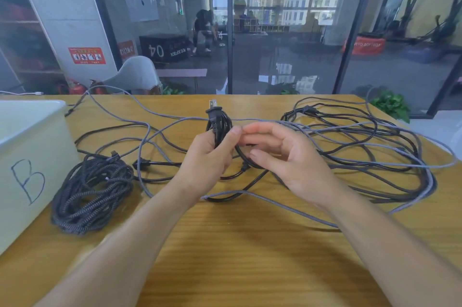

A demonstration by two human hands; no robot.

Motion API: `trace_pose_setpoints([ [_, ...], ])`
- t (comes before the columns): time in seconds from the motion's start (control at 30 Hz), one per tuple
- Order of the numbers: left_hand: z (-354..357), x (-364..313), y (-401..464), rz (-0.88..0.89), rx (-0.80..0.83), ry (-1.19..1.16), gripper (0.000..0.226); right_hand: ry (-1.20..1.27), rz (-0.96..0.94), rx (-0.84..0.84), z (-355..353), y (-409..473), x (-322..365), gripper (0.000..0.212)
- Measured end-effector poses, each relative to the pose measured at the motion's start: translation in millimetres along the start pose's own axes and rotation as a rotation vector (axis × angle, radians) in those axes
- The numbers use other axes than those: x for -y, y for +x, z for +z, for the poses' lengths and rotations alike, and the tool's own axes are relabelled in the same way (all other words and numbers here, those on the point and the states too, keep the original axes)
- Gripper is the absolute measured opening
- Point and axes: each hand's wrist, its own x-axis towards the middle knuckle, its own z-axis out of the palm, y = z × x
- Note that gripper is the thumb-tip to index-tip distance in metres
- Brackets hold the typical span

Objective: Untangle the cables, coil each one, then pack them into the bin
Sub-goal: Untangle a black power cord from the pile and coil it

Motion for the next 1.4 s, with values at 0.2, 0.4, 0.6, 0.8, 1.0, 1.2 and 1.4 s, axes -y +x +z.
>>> trace_pose_setpoints([
  [0.2,-13,-2,6,-0.092,-0.159,-0.123,0.04,-0.892,-0.066,-0.017,0,-5,-5,0.051],
  [0.4,-19,2,10,-0.071,-0.201,-0.169,0.045,-0.556,-0.019,0.225,10,-12,5,0.035],
  [0.6,-19,0,9,-0.082,-0.124,-0.281,0.041,-0.303,0.0,0.494,23,-13,4,0.035],
  [0.8,-15,-16,2,-0.133,0.12,-0.611,0.037,-0.304,0.001,0.512,23,-11,-6,0.026],
  [1.0,-14,-24,-6,-0.152,0.414,-0.671,0.034,-0.399,0.011,0.464,18,-7,-20,0.035],
  [1.2,-23,-24,-4,-0.151,0.535,-0.523,0.034,-0.615,0.087,0.242,-34,8,-26,0.054],
  [1.4,-30,-28,-4,-0.138,0.52,-0.418,0.036,-0.643,0.152,0.074,-81,11,-27,0.016],
])
